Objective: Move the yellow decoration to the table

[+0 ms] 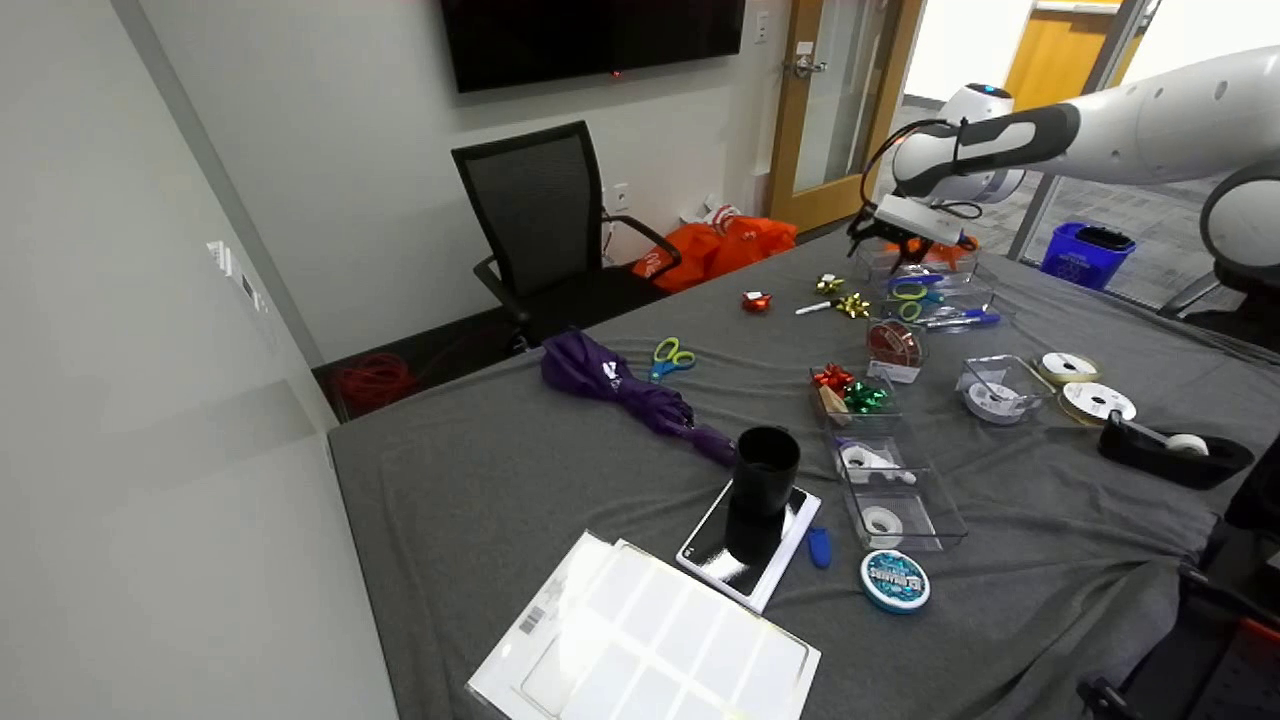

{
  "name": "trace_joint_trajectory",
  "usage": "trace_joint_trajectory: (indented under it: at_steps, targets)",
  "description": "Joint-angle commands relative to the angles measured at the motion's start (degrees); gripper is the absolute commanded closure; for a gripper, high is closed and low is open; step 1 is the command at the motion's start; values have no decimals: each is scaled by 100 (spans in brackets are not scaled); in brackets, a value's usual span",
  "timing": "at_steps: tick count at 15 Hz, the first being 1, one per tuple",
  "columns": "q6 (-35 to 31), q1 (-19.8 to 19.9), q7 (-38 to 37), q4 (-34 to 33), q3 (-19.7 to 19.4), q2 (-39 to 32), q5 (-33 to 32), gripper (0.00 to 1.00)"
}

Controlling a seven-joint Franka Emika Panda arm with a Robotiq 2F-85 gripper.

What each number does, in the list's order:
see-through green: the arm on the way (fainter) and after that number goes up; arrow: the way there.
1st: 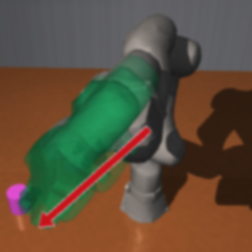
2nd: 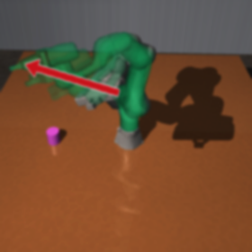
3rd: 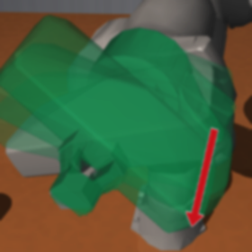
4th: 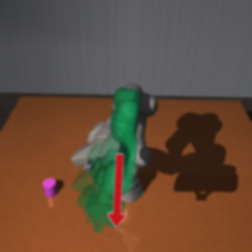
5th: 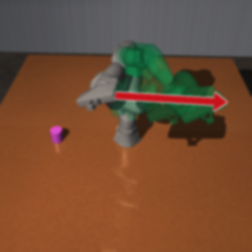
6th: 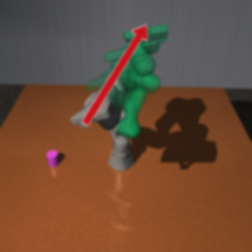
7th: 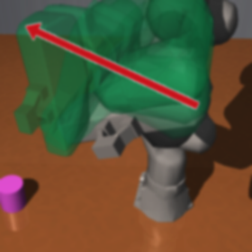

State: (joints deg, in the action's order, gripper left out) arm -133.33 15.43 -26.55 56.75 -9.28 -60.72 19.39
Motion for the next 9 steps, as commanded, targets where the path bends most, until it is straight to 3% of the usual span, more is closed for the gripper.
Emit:
trace_joint_trajectory:
  at_steps: [1, 9]
  targets:
    - [367, 98, 932, 642, 213, 635, -4, 0]
    - [1619, 275, 3033, 1811, 578, 1817, 143, 0]
